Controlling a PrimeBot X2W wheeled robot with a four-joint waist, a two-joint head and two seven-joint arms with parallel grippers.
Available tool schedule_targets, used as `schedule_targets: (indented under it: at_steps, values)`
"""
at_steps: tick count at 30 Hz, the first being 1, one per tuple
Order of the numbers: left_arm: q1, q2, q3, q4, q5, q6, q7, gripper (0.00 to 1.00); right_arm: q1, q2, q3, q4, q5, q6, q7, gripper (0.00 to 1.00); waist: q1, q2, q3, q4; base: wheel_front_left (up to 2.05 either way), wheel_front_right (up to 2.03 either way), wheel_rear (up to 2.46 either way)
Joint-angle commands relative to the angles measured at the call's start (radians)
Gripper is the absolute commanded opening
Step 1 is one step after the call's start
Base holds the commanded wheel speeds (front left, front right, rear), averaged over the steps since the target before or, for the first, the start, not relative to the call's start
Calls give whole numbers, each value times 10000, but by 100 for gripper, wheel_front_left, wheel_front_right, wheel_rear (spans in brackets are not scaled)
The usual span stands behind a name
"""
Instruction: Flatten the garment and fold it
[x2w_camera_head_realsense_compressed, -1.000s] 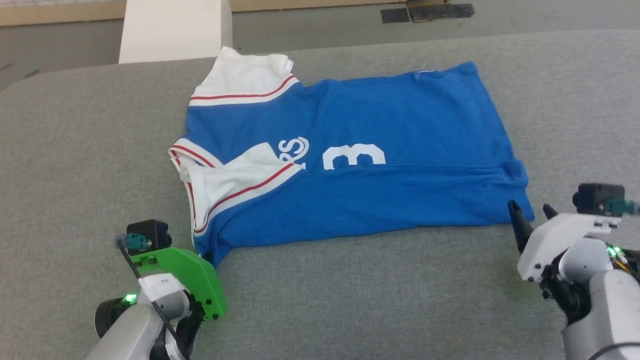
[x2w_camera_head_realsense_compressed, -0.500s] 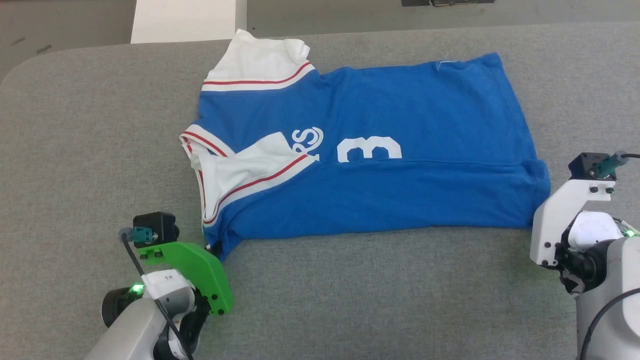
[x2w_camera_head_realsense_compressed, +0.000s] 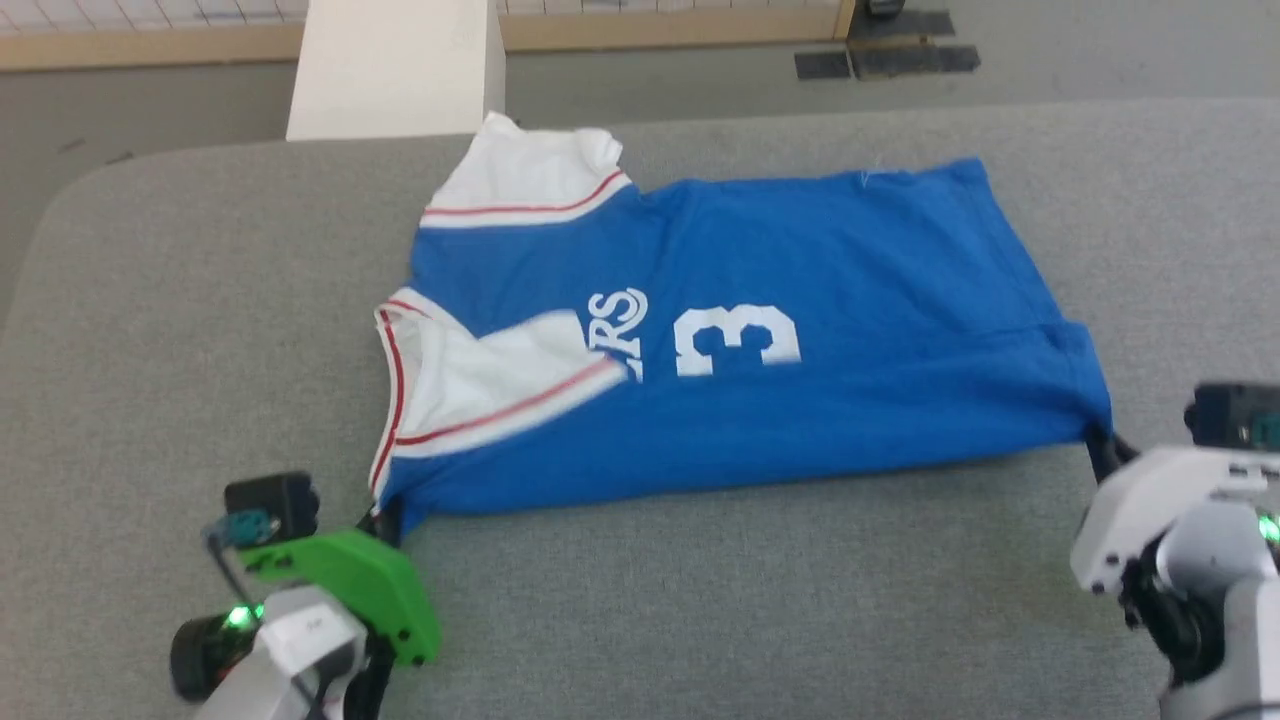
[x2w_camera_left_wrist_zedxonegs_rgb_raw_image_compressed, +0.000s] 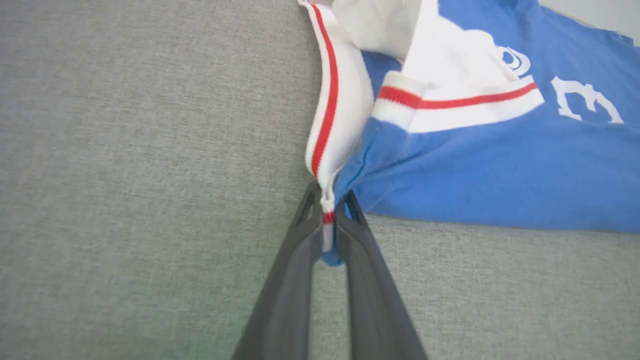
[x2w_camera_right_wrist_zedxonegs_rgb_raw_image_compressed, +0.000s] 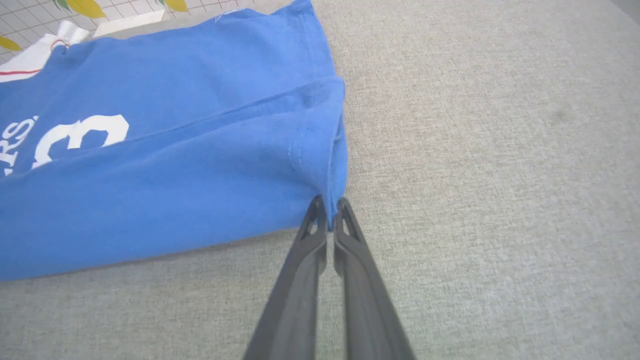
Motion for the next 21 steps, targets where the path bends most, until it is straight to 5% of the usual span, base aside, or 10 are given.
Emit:
schedule_targets:
  at_steps: [1, 12, 21]
  values:
    - [370, 226, 85, -192, 61, 167, -65, 0, 324, 0, -31, -171, 136, -15, -133, 0, 0, 62, -337, -17, 0, 0, 0]
    - [2480, 1017, -37, -2026, -320, 1102, 1054, 0, 2356, 0, -221, -1382, 191, -15, 1203, 0, 0, 62, -453, -35, 0, 0, 0]
    - [2105, 1032, -603, -1218, -243, 576, 1469, 0, 2303, 0, -248, -199, 282, -15, 1703, 0, 0, 62, 36, 28, 0, 0, 0]
